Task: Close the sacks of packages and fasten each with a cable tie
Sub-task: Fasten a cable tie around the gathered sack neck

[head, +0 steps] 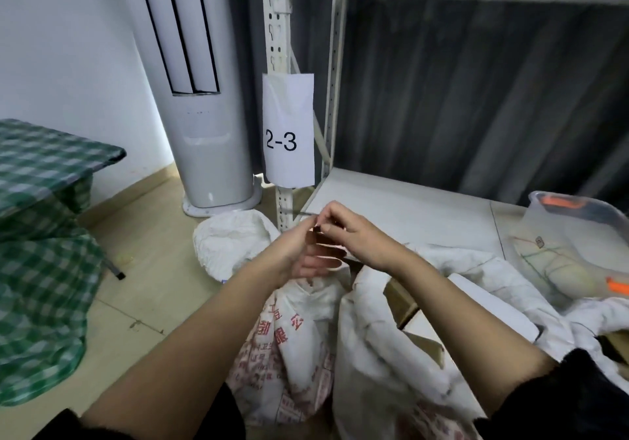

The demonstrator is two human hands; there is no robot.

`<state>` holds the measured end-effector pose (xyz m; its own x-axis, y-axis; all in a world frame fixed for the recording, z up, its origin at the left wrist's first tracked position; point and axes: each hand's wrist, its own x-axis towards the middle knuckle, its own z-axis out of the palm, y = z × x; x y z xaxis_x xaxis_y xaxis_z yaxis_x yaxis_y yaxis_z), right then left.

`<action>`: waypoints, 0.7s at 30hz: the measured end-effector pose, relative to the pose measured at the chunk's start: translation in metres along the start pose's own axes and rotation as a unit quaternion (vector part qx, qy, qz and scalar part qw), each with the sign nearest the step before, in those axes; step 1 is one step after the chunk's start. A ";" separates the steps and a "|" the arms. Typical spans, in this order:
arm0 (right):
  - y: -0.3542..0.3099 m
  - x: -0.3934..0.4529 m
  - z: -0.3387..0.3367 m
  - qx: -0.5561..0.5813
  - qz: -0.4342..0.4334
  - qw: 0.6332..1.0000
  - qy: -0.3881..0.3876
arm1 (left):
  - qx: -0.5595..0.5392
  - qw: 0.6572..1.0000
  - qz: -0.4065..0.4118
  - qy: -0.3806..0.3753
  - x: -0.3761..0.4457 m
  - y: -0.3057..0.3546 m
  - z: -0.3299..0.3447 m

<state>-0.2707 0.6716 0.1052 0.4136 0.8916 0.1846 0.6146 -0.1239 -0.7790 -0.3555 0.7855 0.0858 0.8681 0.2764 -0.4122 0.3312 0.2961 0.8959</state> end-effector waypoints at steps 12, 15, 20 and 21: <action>-0.024 -0.081 -0.059 -0.330 -0.070 0.923 0.186 | -0.042 0.997 0.071 -0.009 -0.008 0.050 0.086; -0.010 -0.094 -0.080 -0.178 0.120 0.929 0.302 | -0.052 0.996 0.070 -0.036 -0.012 0.056 0.114; 0.011 -0.129 -0.112 0.012 0.135 0.963 0.234 | -0.041 0.993 0.070 -0.091 0.001 0.057 0.171; 0.014 -0.137 -0.120 0.032 0.131 0.963 0.234 | -0.042 0.992 0.069 -0.099 0.006 0.055 0.183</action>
<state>-0.2383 0.4955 0.1407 0.8156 0.5373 0.2147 0.4110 -0.2770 -0.8685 -0.2639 0.6361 0.1632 0.9614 0.1381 -0.2382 0.1785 0.3457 0.9212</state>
